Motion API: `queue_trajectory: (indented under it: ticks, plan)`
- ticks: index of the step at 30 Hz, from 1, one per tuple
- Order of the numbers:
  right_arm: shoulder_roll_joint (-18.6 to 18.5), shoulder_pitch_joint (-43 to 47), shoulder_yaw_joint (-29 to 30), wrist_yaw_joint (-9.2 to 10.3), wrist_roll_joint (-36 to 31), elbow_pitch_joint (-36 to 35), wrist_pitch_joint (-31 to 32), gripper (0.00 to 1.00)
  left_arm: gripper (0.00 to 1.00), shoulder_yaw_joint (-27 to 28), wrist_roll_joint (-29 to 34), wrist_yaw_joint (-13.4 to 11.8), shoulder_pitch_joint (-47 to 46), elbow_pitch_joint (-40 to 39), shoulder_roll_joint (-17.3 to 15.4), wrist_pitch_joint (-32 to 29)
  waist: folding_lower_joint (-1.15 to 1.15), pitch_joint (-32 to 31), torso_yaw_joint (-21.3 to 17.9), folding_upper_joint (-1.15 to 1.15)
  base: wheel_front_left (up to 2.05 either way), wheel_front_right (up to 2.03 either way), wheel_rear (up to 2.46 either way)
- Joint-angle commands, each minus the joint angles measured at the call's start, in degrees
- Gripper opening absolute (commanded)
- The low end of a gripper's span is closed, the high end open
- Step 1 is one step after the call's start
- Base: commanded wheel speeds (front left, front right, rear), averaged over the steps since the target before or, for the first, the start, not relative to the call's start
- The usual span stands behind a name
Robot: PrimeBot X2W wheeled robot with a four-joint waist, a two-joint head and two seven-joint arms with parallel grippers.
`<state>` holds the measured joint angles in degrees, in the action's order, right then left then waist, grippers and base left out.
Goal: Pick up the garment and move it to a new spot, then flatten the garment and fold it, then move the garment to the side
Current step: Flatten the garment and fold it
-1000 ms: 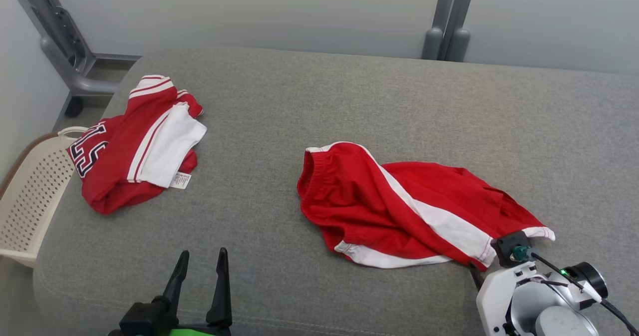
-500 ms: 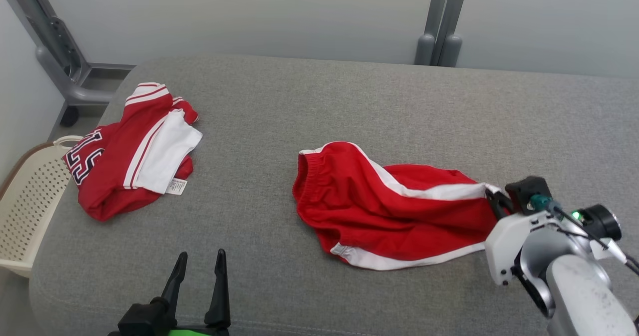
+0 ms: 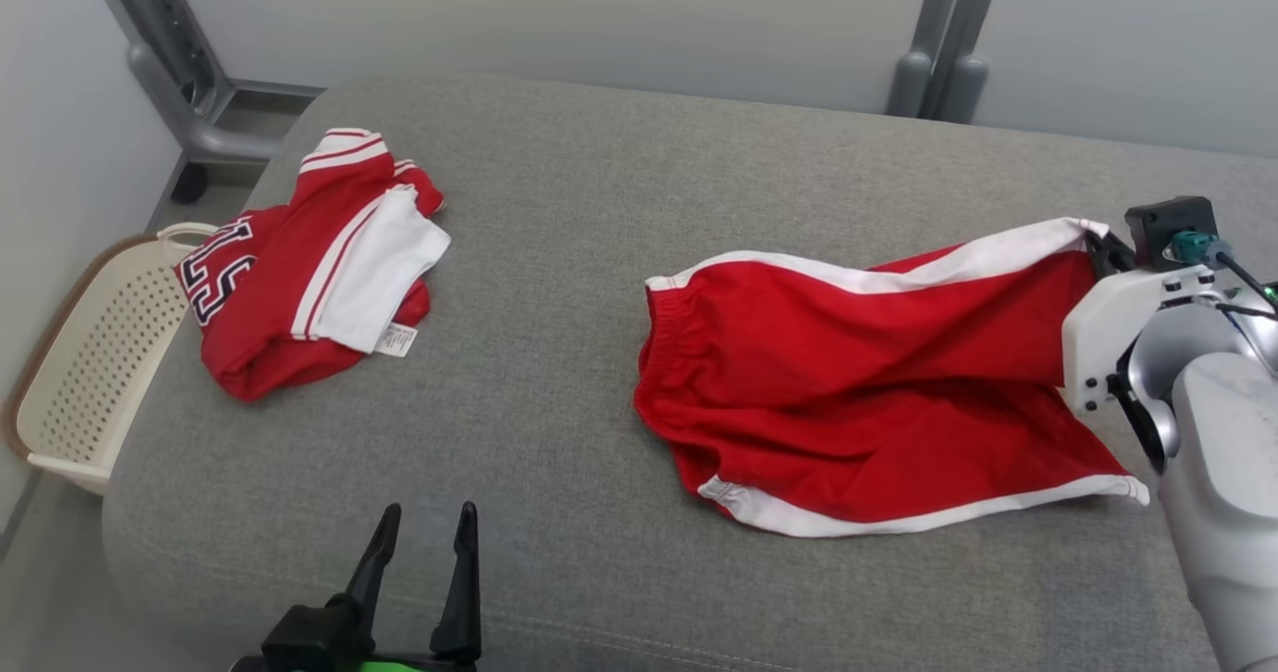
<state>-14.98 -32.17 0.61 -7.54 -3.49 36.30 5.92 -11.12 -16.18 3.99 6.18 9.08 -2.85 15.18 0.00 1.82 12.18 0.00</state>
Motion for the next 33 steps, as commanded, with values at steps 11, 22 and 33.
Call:
queue_trajectory:
  ticks: [11,22,33]
  plan:
    - [1.9,-7.5,8.0,0.09,-6.1,12.4,-8.8,1.0,1.0,0.4,1.1,0.3,-0.4,0.1,-0.1,0.0,0.0,1.3,2.7,0.0,0.0,0.0,0.0]
    - [5.9,-4.8,3.7,0.09,0.3,14.2,-17.8,1.0,1.0,1.3,2.3,-0.9,-0.2,1.2,-0.1,0.0,0.0,-2.0,-2.1,0.0,0.0,0.0,0.0]
    - [10.0,6.7,4.9,0.08,13.2,4.4,-19.9,1.0,1.0,4.4,-3.2,-4.7,-2.0,2.5,-0.1,-1.5,0.0,-5.9,-6.3,0.0,0.0,0.0,0.0]
